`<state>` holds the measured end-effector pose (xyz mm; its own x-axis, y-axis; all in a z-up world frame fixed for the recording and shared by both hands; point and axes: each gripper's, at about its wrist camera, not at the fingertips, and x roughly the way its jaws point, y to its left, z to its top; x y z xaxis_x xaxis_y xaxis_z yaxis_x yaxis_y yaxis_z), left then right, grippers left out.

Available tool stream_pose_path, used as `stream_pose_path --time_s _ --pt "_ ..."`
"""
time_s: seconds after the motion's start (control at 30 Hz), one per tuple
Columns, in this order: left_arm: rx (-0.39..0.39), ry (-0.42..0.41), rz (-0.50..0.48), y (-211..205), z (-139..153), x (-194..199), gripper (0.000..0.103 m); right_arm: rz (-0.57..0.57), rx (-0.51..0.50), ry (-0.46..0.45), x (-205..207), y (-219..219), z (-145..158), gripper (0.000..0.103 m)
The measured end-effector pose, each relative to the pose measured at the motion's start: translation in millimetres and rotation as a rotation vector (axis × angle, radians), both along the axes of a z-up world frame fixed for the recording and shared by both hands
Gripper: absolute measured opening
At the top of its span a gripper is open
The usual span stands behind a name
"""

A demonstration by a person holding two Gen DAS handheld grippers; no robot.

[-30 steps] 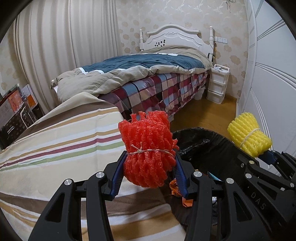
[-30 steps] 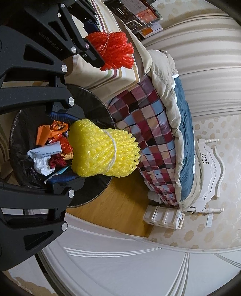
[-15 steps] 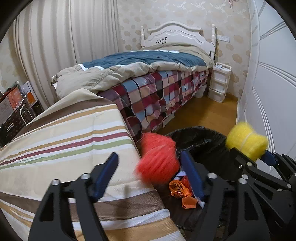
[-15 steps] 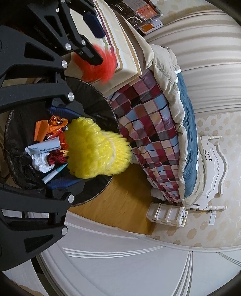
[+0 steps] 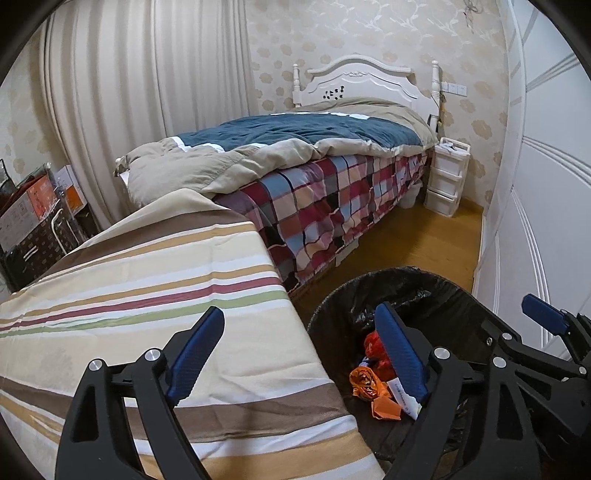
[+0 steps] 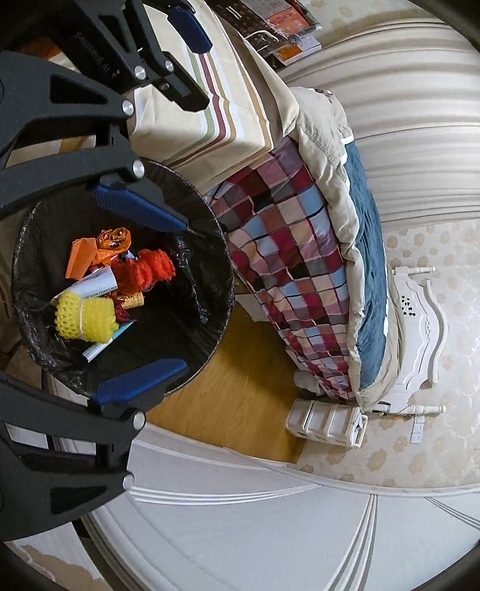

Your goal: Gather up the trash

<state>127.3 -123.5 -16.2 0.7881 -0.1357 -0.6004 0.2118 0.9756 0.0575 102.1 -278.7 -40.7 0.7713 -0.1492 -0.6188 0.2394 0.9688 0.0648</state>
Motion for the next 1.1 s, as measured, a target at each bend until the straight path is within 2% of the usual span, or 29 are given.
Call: stream_pose_path --time_s 0.43,0.63,1.1 --pt "0.001 -0.027 0.049 41.9 12.4 -33.2 0.087 -0.001 -0.029 -0.045 -31.6 22.9 20.7 0.091" --pt "-0.005 -0.040 0.081 64.5 17.9 -55.0 0.088 0.035 -0.058 -0.062 -49.9 43.9 28.7 0.094" --pt "-0.005 -0.079 0.146 101.6 33.6 -108.4 0.090 0.078 -0.056 -0.104 -100.1 71.1 47.2 0.099"
